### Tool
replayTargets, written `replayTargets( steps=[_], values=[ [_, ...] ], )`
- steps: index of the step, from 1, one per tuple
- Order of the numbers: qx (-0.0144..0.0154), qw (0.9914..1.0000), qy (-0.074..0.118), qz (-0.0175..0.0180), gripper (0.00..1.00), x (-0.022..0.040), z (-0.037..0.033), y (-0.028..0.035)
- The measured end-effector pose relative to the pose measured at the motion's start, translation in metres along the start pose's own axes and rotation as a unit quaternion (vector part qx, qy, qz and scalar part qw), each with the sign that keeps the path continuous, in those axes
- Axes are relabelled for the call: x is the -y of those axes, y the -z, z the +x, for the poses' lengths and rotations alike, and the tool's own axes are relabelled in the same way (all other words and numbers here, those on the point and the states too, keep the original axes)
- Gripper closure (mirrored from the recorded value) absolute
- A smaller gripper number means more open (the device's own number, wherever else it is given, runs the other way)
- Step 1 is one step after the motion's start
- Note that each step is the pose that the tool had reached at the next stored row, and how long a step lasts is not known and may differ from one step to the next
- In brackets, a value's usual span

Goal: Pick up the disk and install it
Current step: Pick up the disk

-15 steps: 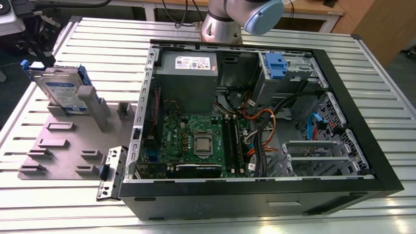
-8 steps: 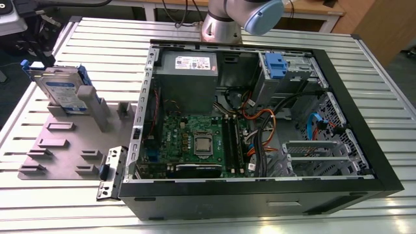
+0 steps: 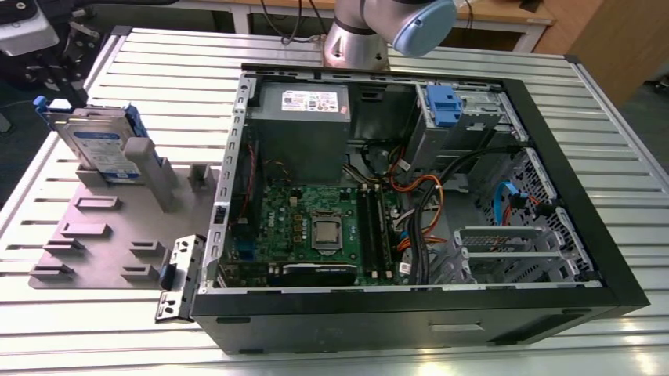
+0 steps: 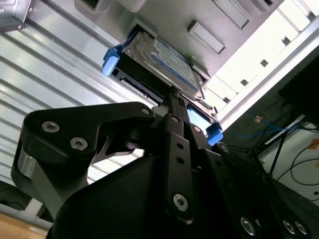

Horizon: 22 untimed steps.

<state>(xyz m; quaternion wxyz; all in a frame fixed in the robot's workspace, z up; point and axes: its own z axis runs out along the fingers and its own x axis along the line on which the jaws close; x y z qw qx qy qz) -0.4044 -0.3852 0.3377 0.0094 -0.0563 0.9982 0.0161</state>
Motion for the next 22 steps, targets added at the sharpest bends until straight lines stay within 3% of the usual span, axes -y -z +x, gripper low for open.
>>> replayTargets(
  steps=[3,6,8,11,14,17,20,22],
  values=[
    [-0.0009,0.99961,0.028,-0.0006,0.89,0.0000,0.0000,0.0000],
    [-0.0017,0.99851,0.055,-0.0011,0.89,0.0000,0.0000,0.0000],
    [-0.0023,0.99736,0.073,-0.0015,0.89,0.0000,0.0000,0.0000],
    [-0.0031,0.99499,0.100,-0.0021,0.89,0.0000,0.0000,0.0000],
    [-0.0039,0.99192,0.127,-0.0026,0.89,0.0000,0.0000,0.0000],
    [-0.0048,0.98801,0.154,-0.0032,0.89,0.0000,0.0000,0.0000],
    [-0.0056,0.98350,0.181,-0.0037,0.89,0.0000,0.0000,-0.0001],
    [-0.0063,0.97996,0.199,-0.0041,0.89,0.0000,0.0000,0.0000]
  ],
)
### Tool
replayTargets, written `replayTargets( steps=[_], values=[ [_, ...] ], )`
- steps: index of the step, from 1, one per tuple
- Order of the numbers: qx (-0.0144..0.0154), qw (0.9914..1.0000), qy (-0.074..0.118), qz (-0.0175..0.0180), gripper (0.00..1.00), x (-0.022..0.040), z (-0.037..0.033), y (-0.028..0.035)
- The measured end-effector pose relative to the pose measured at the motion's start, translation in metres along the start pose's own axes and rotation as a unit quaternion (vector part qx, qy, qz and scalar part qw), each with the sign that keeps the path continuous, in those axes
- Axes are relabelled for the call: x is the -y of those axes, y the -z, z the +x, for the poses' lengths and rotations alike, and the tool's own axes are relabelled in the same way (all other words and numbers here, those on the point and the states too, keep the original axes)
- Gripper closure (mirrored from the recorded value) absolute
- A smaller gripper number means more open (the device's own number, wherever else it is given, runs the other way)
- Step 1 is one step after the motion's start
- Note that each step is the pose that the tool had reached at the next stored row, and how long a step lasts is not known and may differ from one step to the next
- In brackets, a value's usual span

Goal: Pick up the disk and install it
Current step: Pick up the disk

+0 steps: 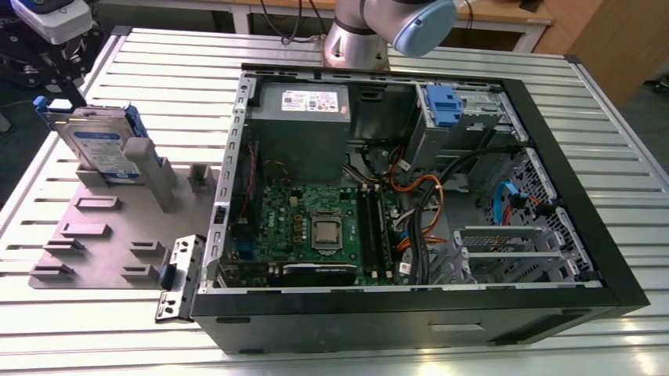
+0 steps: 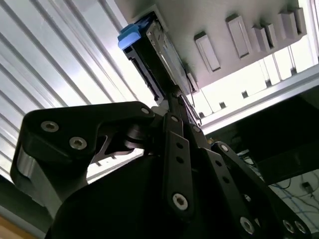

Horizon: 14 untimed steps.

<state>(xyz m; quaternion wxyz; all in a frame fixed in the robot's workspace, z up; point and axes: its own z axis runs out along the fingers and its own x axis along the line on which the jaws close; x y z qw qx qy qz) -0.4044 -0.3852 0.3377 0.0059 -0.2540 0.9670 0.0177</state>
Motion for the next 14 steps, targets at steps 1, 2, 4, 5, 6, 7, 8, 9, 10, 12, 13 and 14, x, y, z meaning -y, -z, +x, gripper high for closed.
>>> replayTargets(
  steps=[1,2,4,5,6,7,8,9,10,12,13,14],
  values=[
    [-0.0002,0.99996,0.009,-0.0002,0.89,0.0000,0.0000,0.0000],
    [-0.0005,0.99984,0.018,-0.0004,0.89,0.0000,0.0000,-0.0001],
    [-0.0010,0.99935,0.036,-0.0007,0.89,0.0000,0.0000,-0.0001],
    [-0.0013,0.99899,0.045,-0.0009,0.89,0.0000,0.0000,-0.0001],
    [-0.0016,0.99850,0.055,-0.0011,0.89,0.0000,0.0000,-0.0001],
    [-0.0019,0.99797,0.064,-0.0013,0.89,0.0000,0.0000,-0.0001],
    [-0.0022,0.99736,0.073,-0.0015,0.89,0.0000,0.0000,-0.0001],
    [-0.0025,0.99666,0.082,-0.0017,0.89,0.0000,0.0000,-0.0001],
    [-0.0028,0.99589,0.091,-0.0019,0.89,0.0000,0.0000,-0.0001],
    [-0.0033,0.99410,0.108,-0.0022,0.89,0.0000,0.0000,-0.0001],
    [-0.0036,0.99301,0.118,-0.0024,0.89,0.0000,0.0000,-0.0001],
    [-0.0039,0.99192,0.127,-0.0026,0.89,0.0000,0.0000,-0.0001]
  ],
)
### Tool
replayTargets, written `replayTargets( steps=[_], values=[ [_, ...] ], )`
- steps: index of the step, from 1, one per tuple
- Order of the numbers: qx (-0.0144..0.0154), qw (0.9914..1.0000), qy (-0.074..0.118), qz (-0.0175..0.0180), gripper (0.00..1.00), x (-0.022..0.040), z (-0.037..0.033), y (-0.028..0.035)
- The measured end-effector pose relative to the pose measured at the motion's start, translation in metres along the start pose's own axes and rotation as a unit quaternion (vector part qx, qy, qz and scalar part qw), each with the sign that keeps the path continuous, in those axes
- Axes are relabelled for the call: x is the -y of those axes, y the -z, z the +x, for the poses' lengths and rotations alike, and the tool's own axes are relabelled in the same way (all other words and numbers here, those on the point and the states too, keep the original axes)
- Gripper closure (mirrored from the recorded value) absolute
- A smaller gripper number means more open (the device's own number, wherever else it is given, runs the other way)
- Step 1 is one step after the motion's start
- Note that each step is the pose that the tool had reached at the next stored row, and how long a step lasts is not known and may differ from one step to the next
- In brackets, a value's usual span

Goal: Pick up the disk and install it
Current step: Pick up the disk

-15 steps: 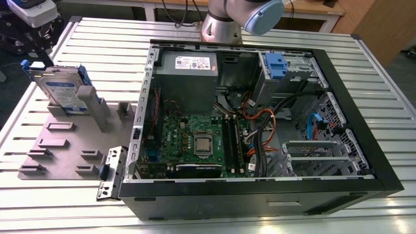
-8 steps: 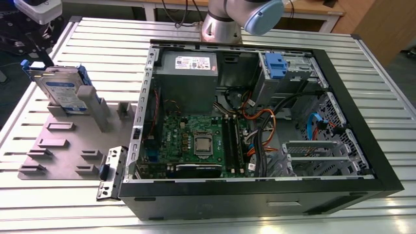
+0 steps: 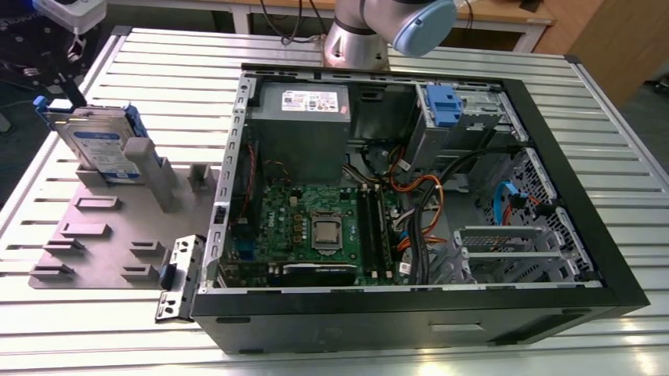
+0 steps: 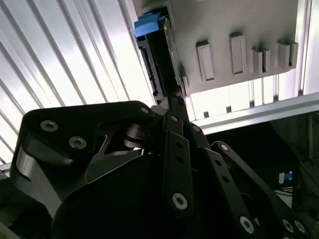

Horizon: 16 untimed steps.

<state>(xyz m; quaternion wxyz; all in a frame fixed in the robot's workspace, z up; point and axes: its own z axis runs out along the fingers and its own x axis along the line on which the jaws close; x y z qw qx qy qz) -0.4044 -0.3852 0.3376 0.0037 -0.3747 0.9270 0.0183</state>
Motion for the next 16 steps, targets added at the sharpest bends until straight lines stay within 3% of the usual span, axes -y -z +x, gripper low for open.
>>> replayTargets(
  steps=[4,8,12,16],
  values=[
    [-0.0011,0.99934,0.036,-0.0007,0.89,0.0000,0.0000,0.0000],
    [-0.0023,0.99735,0.073,-0.0015,0.89,0.0000,0.0000,0.0000],
    [-0.0034,0.99410,0.108,-0.0022,0.89,0.0000,0.0000,-0.0001],
    [-0.0045,0.98943,0.145,-0.0030,0.89,0.0000,0.0000,-0.0001]
  ],
)
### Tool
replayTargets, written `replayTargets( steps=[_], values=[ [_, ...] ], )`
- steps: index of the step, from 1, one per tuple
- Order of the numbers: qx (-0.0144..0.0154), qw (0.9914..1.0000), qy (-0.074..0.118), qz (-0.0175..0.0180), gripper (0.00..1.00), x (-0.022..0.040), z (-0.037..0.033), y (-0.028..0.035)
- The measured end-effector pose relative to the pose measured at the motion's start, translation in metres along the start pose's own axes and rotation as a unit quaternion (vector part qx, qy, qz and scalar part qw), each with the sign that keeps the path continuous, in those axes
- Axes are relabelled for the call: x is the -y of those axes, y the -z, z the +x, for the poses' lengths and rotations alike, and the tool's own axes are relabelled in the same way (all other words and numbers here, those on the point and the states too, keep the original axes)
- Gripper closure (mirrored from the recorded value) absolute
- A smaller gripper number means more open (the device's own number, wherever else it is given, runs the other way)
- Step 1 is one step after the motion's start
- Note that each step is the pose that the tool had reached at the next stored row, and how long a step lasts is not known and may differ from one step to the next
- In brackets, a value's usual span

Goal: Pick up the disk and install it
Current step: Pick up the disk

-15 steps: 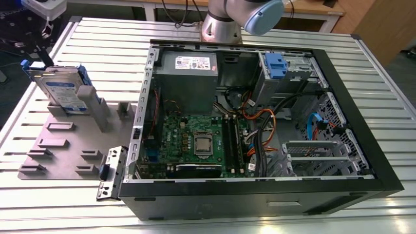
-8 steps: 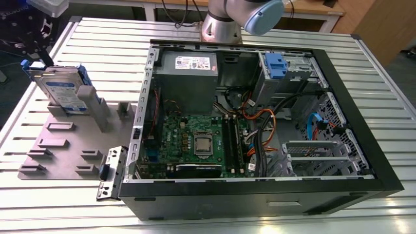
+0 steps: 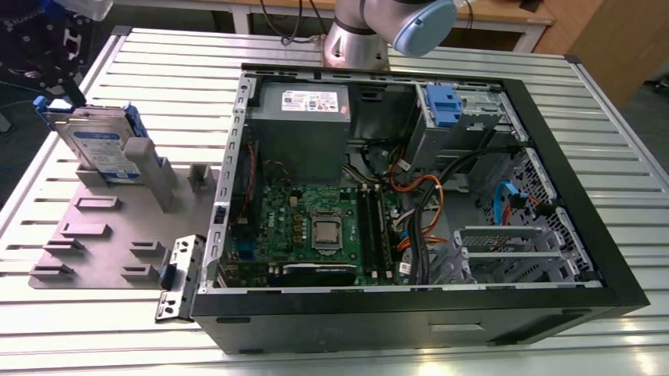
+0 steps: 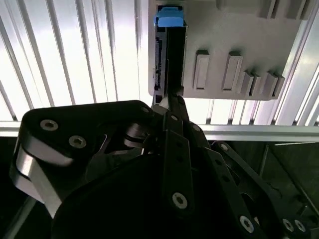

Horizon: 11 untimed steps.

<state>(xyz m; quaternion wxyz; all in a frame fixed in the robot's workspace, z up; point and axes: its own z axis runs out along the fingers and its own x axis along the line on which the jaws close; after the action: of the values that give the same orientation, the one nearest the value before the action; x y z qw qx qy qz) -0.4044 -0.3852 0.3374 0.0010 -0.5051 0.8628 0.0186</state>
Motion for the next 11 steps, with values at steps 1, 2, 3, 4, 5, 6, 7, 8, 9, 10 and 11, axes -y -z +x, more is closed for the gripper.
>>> replayTargets(
  steps=[1,2,3,4,5,6,7,8,9,10,11],
  values=[
    [-0.0003,0.99996,0.009,-0.0002,0.89,0.0000,0.0000,0.0000],
    [-0.0006,0.99984,0.018,-0.0004,0.89,0.0000,0.0000,0.0000],
    [-0.0008,0.99964,0.027,-0.0006,0.89,0.0000,0.0000,0.0000],
    [-0.0011,0.99933,0.036,-0.0008,0.89,0.0000,0.0000,0.0000],
    [-0.0014,0.99896,0.045,-0.0010,0.89,0.0000,0.0000,0.0000],
    [-0.0017,0.99852,0.054,-0.0012,0.89,0.0000,0.0000,0.0000],
    [-0.0020,0.99798,0.063,-0.0013,0.89,0.0000,0.0000,0.0000],
    [-0.0023,0.99735,0.073,-0.0015,0.89,0.0000,0.0000,-0.0001],
    [-0.0026,0.99666,0.082,-0.0017,0.89,0.0000,0.0000,0.0000],
    [-0.0028,0.99591,0.090,-0.0019,0.89,0.0000,0.0000,-0.0001],
    [-0.0031,0.99497,0.100,-0.0021,0.89,0.0001,0.0000,-0.0001]
  ],
)
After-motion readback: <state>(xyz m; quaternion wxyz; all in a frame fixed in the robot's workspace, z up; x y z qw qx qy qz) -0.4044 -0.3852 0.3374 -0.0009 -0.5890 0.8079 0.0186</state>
